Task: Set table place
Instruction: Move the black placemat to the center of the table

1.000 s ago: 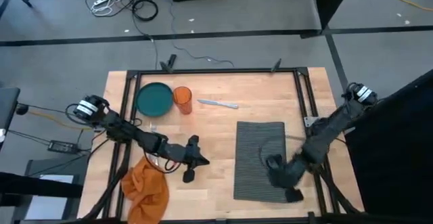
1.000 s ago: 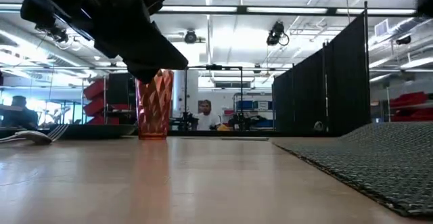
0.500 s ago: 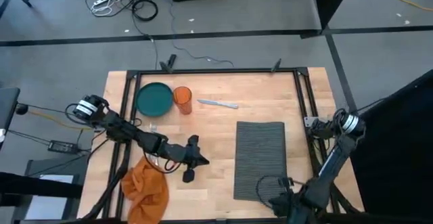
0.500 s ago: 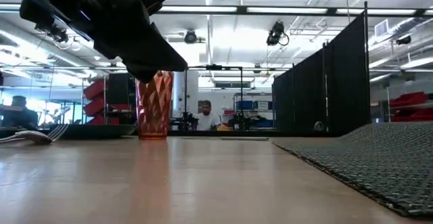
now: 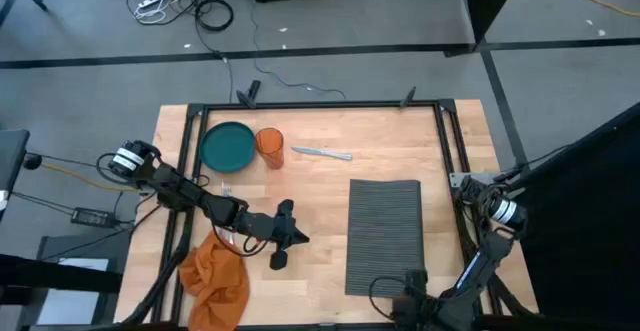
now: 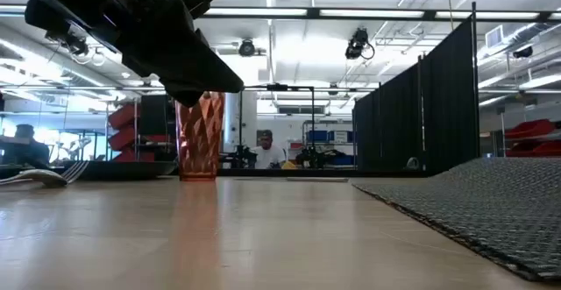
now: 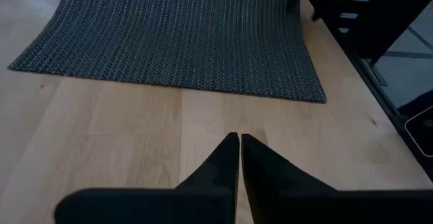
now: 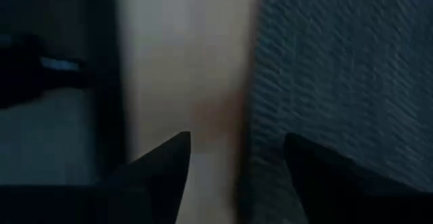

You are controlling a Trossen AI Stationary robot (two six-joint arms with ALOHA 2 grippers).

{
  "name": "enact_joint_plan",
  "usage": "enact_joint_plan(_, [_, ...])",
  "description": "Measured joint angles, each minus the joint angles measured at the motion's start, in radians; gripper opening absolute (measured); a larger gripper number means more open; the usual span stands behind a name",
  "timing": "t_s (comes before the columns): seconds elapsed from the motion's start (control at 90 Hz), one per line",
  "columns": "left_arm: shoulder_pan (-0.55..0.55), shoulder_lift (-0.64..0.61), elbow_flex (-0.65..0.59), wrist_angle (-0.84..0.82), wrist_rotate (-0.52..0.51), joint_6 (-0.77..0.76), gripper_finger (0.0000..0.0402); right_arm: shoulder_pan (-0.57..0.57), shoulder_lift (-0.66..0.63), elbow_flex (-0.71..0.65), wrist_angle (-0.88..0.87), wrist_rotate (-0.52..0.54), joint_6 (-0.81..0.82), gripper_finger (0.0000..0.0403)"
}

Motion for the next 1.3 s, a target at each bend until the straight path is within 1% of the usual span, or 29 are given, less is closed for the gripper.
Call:
enact_joint_plan(0.122, [-0.003,0.000,0.000,0.000,-0.013,0.000,0.0000,0.000,-0.009,0.001,-0.049,0.040,0.023,0.0209])
enact_joint_plan(0.244, [-0.004,0.000,0.000,0.004,-0.031,0.005,0.0000,0.009,-0.006,0.001,-0.102,0.034,0.013,0.0196])
enact_joint_plan(0.411, [-0.005,0.000,-0.001,0.004,-0.032,0.006,0.0000,0.028,-0.003,-0.008,-0.098,0.010,-0.012,0.0182])
enact_joint_plan(0.6, [-0.005,0.000,-0.001,0.014,-0.045,0.010,0.0000,0.029,-0.003,-0.009,-0.155,0.076,-0.016,0.0165])
enact_joint_plan(0.722, [-0.005,0.000,-0.002,0.039,-0.044,0.010,0.0000,0.029,-0.004,-0.030,-0.173,0.088,-0.019,0.0148])
enact_joint_plan(0.889, [-0.005,0.000,-0.002,0.065,-0.041,0.012,0.0000,0.029,-0.003,-0.087,-0.171,0.086,-0.005,0.0116])
enact_joint_plan(0.989, [-0.005,-0.001,-0.002,0.067,-0.040,0.017,0.0000,0.028,-0.003,-0.122,-0.179,0.088,-0.001,0.0087])
enact_joint_plan(1.133, [-0.005,-0.001,-0.001,0.081,-0.039,0.027,0.0000,0.016,-0.003,-0.163,-0.183,0.093,0.011,0.0015])
enact_joint_plan(1.3, [-0.005,-0.001,-0.001,0.081,-0.038,0.027,0.0000,-0.002,-0.003,-0.154,-0.220,0.082,0.052,0.0001])
